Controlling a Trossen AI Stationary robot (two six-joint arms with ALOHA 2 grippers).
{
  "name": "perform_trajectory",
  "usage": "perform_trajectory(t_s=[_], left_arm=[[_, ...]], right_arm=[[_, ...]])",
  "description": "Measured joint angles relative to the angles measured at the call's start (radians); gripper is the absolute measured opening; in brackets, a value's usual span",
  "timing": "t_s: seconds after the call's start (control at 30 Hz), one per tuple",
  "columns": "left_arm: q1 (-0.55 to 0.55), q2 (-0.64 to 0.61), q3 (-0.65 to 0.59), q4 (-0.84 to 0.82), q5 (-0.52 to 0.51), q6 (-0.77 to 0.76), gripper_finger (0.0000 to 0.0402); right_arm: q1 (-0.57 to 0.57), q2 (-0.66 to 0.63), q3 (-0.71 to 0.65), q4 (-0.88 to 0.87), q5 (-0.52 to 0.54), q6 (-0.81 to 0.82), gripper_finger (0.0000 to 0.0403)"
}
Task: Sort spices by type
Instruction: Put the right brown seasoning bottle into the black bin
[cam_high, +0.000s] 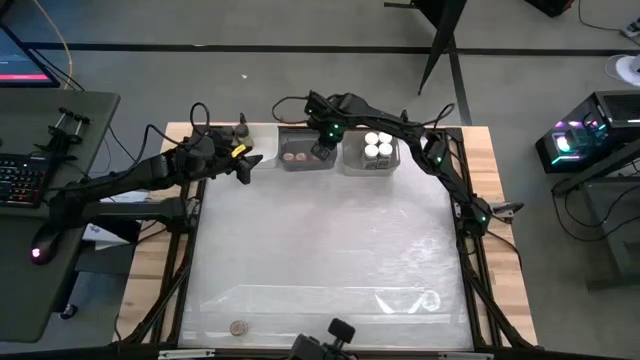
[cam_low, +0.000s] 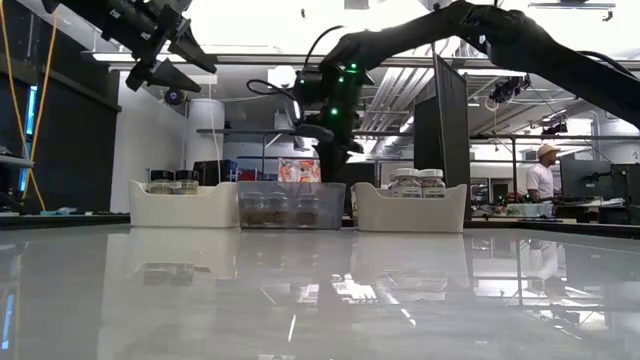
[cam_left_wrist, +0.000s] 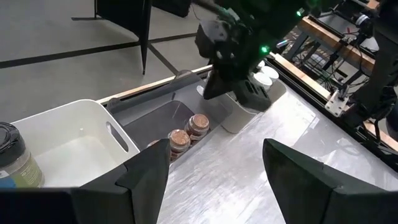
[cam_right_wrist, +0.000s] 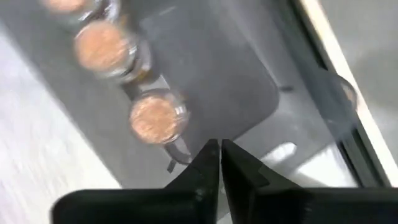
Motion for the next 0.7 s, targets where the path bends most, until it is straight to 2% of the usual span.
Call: perform_trajectory(t_s=[0.2, 0.27, 0.43, 0.53, 0.7], left_arm=[[0.0, 0.0, 0.0, 0.0, 0.0, 0.0, 0.0243], [0.0, 0.0, 0.0, 0.0, 0.0, 0.0, 0.0243], [0.0, 0.0, 0.0, 0.0, 0.0, 0.0, 0.0243], [0.0, 0.0, 0.0, 0.0, 0.0, 0.0, 0.0243], [0.0, 0.0, 0.0, 0.0, -0.001, 0.0, 0.0243]], right_arm=[[0.03, 0.007, -0.009, -0.051, -0.015, -0.384, 0.0002], [0.038, 0.016, -0.009, -0.05, -0.011, -0.456, 0.0002], [0.042, 0.018, -0.009, -0.022, 0.006, -0.531, 0.0001], [0.041, 0.025, -0.009, -0.013, 0.043, -0.533, 0.0001], [0.037, 0.052, -0.009, -0.018, 0.04, -0.532, 0.0001]])
